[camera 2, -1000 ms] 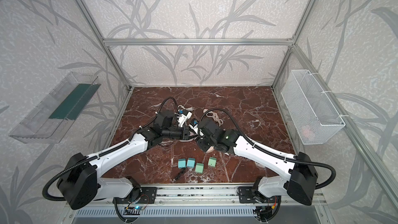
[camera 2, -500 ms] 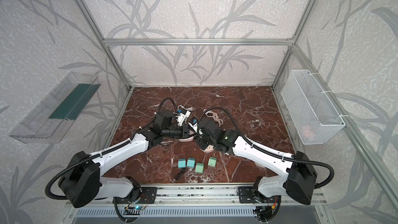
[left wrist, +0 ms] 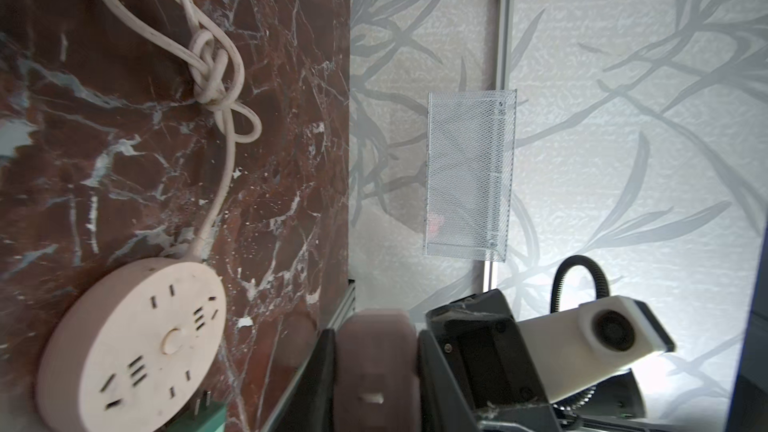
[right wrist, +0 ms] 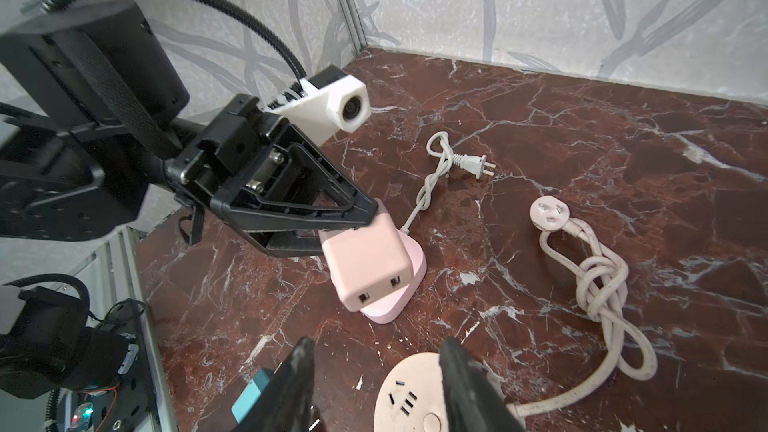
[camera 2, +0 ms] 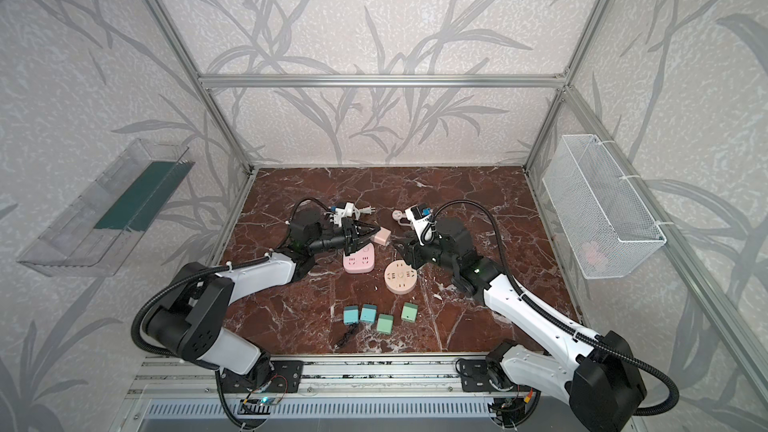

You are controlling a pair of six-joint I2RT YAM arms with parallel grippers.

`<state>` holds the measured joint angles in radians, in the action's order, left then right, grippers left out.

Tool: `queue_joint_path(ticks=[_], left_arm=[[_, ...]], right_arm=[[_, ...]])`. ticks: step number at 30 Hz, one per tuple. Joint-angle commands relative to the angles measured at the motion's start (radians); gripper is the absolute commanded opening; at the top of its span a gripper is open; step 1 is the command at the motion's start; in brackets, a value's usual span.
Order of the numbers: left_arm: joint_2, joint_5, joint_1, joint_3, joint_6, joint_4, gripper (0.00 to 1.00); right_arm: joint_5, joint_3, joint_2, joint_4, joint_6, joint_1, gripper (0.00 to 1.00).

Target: Insert the plug

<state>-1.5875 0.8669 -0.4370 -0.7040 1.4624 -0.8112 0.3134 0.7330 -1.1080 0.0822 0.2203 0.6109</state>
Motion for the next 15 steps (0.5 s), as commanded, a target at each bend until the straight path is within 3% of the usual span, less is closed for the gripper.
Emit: queue_joint_path(ticks=[1, 5, 15], left_arm=[[-0.061, 0.074, 0.003, 0.009, 0.267, -0.326, 0.0], [-0.112, 0.07, 0.003, 0.026, 0.345, -0.435, 0.0], [-0.101, 0.095, 0.004, 0.029, 0.36, -0.447, 0.0]], right_arm=[[0.1, -0.007, 0.013, 0.127, -0.016, -0.004, 0.5], [0.068, 0.005, -0.002, 0.109, -0.091, -0.005, 0.51], [-0.022, 0.001, -0.023, 0.104, -0.168, -0.004, 0.61]])
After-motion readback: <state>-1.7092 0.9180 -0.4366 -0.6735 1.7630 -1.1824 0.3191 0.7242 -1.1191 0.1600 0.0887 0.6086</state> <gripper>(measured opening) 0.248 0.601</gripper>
